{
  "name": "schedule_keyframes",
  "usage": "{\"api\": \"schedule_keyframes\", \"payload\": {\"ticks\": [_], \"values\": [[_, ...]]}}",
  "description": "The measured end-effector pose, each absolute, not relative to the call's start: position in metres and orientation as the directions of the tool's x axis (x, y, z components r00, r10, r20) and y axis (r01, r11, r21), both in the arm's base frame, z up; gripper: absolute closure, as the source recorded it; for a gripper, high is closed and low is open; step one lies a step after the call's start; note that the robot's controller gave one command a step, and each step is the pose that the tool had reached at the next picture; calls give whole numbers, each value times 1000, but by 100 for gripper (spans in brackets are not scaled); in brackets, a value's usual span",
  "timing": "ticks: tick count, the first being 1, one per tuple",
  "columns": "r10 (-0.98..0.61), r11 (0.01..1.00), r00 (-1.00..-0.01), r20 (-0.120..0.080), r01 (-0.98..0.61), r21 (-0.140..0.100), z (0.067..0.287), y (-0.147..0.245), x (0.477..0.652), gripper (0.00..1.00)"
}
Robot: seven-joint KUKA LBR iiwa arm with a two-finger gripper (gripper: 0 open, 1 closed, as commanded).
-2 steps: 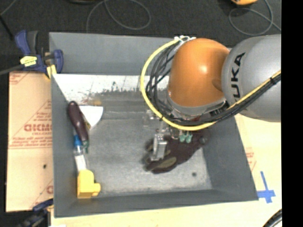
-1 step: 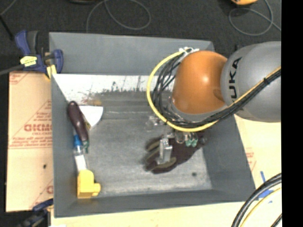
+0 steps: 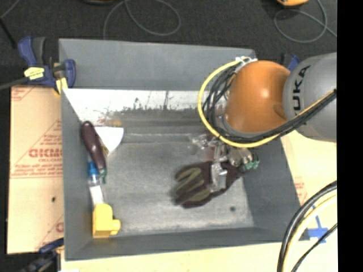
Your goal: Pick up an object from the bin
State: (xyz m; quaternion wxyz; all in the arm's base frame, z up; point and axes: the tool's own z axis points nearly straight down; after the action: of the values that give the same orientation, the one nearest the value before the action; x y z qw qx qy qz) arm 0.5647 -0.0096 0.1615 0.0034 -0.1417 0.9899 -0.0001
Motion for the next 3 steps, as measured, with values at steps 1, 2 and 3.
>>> {"api": "schedule_keyframes", "payload": {"ticks": [1, 2, 3], "values": [[-431, 902, -902, -6, -431, -4, 135, -14, 562, 0], [-466, 885, -885, -13, -466, -5, 82, -36, 558, 0], [-583, 812, -812, -12, -583, -8, 73, -27, 599, 100]]}}
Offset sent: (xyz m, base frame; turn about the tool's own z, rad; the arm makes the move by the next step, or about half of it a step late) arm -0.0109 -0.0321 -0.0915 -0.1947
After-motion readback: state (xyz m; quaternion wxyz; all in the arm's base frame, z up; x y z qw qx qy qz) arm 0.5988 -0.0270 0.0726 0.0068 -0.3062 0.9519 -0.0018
